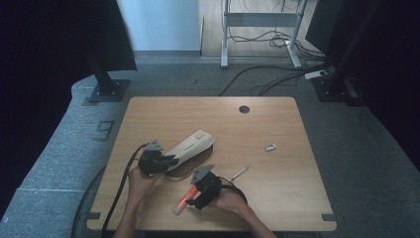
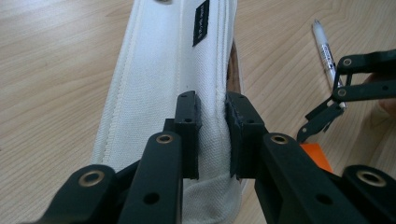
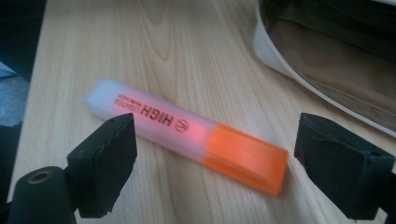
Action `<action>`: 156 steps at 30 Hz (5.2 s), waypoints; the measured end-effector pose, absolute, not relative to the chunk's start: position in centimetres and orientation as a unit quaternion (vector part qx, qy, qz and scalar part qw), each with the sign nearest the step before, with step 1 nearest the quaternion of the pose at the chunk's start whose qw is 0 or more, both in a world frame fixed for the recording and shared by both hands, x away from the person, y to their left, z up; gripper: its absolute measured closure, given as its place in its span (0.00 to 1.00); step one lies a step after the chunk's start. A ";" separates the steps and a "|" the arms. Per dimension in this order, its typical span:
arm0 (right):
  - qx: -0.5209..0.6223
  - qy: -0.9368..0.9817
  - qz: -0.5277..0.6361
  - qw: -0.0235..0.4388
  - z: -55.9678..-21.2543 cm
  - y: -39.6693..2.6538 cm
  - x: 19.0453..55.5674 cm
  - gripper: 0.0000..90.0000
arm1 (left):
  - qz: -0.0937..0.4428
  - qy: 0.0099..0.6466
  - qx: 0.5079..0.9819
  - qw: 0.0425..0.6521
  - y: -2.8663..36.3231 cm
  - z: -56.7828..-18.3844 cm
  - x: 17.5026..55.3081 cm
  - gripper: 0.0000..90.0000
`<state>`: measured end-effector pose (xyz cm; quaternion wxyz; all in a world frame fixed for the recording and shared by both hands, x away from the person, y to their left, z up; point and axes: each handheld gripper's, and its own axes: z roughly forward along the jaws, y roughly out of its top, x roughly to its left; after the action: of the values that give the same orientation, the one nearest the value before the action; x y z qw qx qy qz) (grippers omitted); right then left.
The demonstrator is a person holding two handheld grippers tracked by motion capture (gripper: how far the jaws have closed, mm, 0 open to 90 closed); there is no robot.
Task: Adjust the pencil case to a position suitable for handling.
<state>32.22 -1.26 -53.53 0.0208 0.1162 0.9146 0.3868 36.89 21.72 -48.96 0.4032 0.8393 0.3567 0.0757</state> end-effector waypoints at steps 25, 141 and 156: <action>0.077 0.926 0.369 0.018 -53.9 -1.3 32.6 0.68 | 0.073 0.355 0.841 0.401 21.7 -49.0 36.9 0.84; 0.177 0.901 0.390 0.075 -52.8 0.3 39.0 0.62 | 0.077 0.351 0.828 0.431 22.0 -48.5 36.7 0.85; 0.185 0.910 0.359 0.093 -52.9 -1.7 39.1 0.62 | 0.073 0.350 0.829 0.430 22.0 -48.5 36.7 0.85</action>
<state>39.11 -1.67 -52.88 0.0925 0.1853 0.9102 0.3586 36.74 22.01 -48.50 0.4305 0.8287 0.3500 0.0734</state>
